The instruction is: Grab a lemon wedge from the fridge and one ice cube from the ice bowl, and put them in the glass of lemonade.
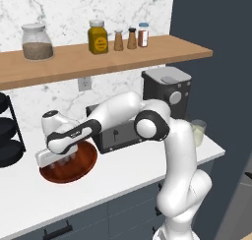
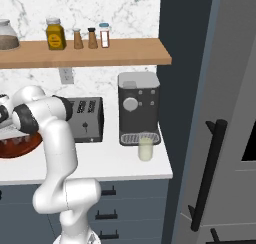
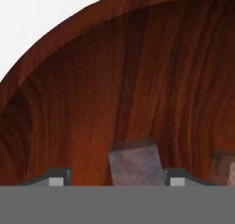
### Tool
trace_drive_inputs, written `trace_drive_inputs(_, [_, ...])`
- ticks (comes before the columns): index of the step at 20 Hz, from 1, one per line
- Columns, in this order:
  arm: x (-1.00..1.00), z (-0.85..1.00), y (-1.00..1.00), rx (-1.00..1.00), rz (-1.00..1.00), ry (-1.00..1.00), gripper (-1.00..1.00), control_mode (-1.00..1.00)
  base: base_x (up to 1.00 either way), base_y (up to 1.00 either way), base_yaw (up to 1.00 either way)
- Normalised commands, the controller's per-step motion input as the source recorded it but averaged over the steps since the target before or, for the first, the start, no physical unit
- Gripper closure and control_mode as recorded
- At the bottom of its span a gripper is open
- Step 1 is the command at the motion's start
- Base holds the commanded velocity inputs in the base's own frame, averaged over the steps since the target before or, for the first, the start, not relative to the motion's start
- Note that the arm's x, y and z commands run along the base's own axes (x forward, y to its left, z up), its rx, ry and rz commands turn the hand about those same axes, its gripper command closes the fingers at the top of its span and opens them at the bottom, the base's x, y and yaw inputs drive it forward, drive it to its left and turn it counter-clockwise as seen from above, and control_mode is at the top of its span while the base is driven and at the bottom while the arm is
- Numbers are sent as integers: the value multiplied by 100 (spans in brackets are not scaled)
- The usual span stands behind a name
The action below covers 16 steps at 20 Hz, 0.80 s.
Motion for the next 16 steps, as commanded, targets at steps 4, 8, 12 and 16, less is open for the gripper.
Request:
trace_drive_inputs(4, [-1, 0, 0, 0, 0, 0, 100, -100, 0, 0, 0])
trace_drive_inputs(8, [-2, 0, 0, 0, 0, 1, 100, -100, 0, 0, 0])
trace_drive_inputs(12, [-16, 0, 0, 0, 0, 0, 100, -100, 0, 0, 0])
trace_drive_inputs(16, [-31, 27, 0, 0, 0, -9, 100, -100, 0, 0, 0])
